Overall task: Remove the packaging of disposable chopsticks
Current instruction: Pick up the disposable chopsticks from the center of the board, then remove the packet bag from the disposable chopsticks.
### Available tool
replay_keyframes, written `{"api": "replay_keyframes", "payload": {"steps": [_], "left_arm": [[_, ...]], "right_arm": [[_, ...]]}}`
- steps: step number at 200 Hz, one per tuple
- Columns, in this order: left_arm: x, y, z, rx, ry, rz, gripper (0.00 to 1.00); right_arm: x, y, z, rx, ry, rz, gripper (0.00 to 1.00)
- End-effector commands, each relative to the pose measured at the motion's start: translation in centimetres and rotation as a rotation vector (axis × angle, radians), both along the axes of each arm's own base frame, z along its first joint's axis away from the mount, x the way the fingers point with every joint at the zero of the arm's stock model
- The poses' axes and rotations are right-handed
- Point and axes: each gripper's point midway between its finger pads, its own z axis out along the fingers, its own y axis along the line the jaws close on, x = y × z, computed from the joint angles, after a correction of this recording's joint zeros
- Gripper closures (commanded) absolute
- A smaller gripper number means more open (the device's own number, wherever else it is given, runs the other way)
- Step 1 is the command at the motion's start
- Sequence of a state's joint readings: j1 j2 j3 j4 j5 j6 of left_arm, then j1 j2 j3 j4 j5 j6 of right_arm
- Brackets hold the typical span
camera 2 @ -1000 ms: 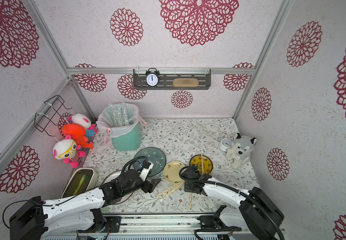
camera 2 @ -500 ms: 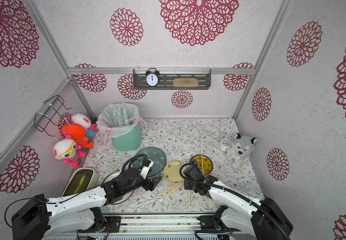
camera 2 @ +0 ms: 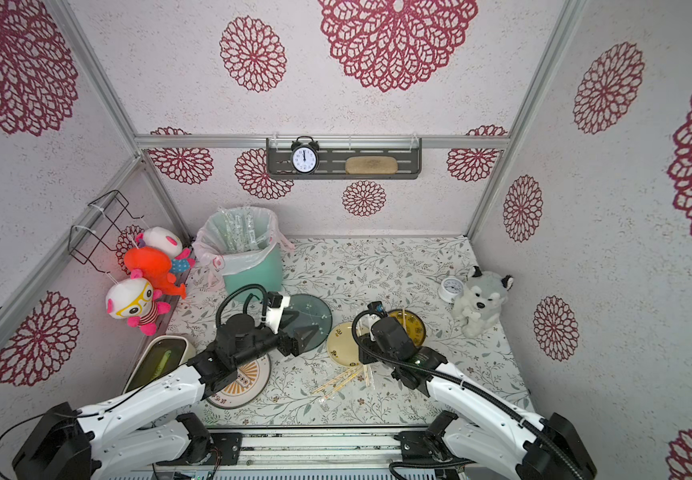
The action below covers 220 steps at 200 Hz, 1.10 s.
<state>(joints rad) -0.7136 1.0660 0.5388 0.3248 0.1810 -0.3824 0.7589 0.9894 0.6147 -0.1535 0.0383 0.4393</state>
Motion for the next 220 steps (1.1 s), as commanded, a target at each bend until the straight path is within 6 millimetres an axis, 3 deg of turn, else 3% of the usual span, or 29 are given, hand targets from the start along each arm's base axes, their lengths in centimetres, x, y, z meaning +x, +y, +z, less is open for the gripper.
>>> {"api": "replay_keyframes", "payload": {"steps": [1, 26, 50, 89, 115, 139, 163, 192, 201, 220], "left_arm": [[-0.8, -0.5, 5.1, -0.115, -0.106, -0.086, 0.10], [-0.5, 0.0, 7.2, -0.183, -0.152, -0.126, 0.00], [0.9, 0.9, 8.1, -0.213, -0.135, -0.143, 0.02], [0.4, -0.3, 8.8, -0.261, -0.151, -0.270, 0.01], [-0.3, -0.9, 8.9, -0.309, -0.181, -0.339, 0.15], [-0.9, -1.3, 8.9, -0.342, -0.181, -0.389, 0.36], [-0.7, -1.7, 8.6, -0.345, -0.188, -0.402, 0.65], [-1.1, -2.0, 9.0, -0.380, -0.181, -0.437, 0.87], [-1.2, -2.0, 9.1, -0.385, -0.178, -0.442, 1.00], [-1.3, -1.7, 9.5, -0.402, -0.172, -0.428, 1.00]], "right_arm": [[0.0, 3.7, 6.7, 0.150, -0.206, 0.202, 1.00], [-1.1, 6.1, 9.6, 0.229, -0.313, 0.366, 1.00], [-1.1, 7.2, 11.3, 0.250, -0.404, 0.437, 1.00], [-2.6, 9.6, 14.2, 0.321, -0.523, 0.623, 1.00], [-3.2, 10.4, 15.0, 0.361, -0.550, 0.686, 1.00], [-3.0, 10.5, 14.9, 0.357, -0.553, 0.695, 1.00], [-3.2, 10.6, 14.9, 0.375, -0.551, 0.715, 1.00], [-3.2, 10.7, 15.1, 0.391, -0.552, 0.722, 1.00], [-3.1, 10.7, 15.1, 0.394, -0.554, 0.720, 1.00], [-2.8, 11.0, 14.9, 0.396, -0.544, 0.718, 1.00]]}}
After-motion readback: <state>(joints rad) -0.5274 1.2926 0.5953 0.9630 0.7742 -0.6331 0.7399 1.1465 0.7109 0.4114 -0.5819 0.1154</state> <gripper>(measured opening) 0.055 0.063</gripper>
